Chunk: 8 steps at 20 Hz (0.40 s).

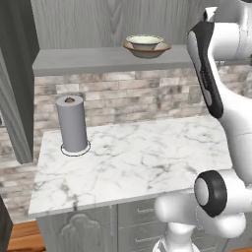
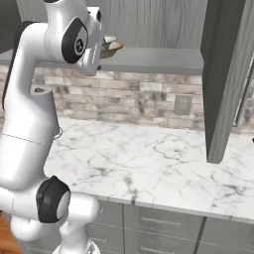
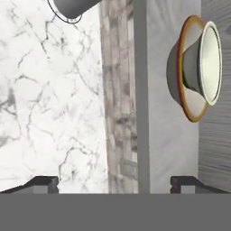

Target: Pick up the bowls on the counter and stack them on top of one another in the open cabinet. Place the smaller bowl on top of the larger bowl.

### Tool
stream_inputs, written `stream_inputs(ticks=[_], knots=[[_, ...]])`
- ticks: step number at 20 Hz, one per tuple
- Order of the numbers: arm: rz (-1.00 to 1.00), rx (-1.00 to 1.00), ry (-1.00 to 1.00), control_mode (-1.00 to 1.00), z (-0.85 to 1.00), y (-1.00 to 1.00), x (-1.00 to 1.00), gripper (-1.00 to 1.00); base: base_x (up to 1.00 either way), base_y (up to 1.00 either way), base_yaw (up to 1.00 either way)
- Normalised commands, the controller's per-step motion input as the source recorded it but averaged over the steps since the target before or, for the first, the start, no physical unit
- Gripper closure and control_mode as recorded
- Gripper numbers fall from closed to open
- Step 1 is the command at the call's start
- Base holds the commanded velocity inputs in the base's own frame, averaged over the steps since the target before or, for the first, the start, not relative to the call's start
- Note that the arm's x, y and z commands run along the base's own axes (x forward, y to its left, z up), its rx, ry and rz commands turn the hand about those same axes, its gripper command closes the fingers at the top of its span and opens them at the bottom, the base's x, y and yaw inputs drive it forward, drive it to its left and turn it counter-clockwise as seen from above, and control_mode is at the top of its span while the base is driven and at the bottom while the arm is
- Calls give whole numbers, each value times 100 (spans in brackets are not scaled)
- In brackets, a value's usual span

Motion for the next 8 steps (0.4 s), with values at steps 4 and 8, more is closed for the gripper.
stream_inputs(ticks=[4, 8], knots=[[0, 0, -15, -100, -18, -24, -100, -100, 0, 0, 0], [0, 1, -17, -100, -1, -26, -100, -100, 0, 0, 0]])
